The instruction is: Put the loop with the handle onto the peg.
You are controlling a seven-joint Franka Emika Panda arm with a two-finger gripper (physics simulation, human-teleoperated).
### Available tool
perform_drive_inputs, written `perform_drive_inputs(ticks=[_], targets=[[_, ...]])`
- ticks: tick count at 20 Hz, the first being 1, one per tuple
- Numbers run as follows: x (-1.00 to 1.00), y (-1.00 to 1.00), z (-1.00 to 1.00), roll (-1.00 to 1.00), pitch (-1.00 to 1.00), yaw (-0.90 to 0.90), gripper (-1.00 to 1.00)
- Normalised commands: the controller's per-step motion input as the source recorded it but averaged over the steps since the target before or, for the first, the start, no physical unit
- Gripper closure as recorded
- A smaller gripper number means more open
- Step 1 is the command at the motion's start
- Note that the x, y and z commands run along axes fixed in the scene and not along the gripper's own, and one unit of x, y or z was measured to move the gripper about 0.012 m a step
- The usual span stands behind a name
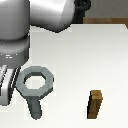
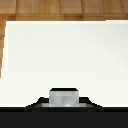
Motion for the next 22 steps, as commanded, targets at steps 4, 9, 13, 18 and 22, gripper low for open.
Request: perform_drive_inputs(ticks=[4,9,13,18,22], targets=[[0.00,-0.25,-0.25,0.00,0.00,0.00,1.00],[0.00,0.00,-0.20,0.00,0.00,0.00,1.00],[-0.05,0.00,-0.50,0.00,0.00,0.00,1.00],[0.00,0.00,0.00,0.00,0.00,0.00,1.00],[0.00,0.00,-0.25,0.00,0.00,0.00,1.00]])
